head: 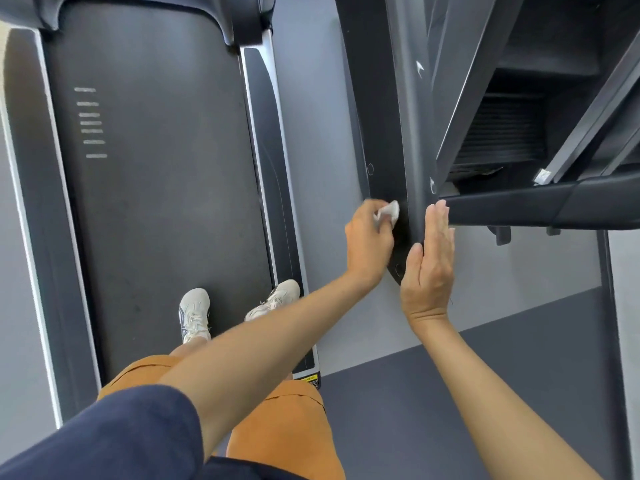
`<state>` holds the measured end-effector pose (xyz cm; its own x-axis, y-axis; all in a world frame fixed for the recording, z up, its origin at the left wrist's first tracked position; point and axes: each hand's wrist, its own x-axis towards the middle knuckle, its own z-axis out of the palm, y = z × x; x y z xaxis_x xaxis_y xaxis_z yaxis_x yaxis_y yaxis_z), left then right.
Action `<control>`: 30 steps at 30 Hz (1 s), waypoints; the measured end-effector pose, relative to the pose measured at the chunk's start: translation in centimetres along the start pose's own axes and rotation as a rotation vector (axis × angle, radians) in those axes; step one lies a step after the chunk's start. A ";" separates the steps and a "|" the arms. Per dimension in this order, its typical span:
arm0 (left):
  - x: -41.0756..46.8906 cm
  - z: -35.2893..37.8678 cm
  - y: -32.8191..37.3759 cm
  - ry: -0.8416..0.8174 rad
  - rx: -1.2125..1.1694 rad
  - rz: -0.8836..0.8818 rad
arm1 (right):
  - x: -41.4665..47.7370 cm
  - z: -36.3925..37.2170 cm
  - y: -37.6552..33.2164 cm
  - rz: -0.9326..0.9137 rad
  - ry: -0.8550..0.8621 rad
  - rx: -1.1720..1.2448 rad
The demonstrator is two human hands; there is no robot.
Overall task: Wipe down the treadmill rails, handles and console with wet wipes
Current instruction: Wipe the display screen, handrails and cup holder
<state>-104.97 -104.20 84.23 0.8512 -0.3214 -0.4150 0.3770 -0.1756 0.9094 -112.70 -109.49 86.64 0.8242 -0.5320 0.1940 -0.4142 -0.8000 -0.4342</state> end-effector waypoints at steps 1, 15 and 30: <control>-1.8 0.1 -1.0 -0.042 0.021 0.000 | 0.0 0.0 0.0 -0.003 0.004 -0.002; -1.0 0.2 -0.8 -0.050 0.040 -0.121 | 0.0 0.1 0.0 -0.006 0.015 -0.035; 2.2 0.5 0.0 -0.009 -0.060 -0.282 | -0.1 0.2 0.0 0.010 0.045 -0.034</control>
<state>-103.26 -105.35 83.25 0.7066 -0.2757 -0.6517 0.6197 -0.2034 0.7580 -112.67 -109.42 86.41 0.8022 -0.5513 0.2291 -0.4360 -0.8031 -0.4062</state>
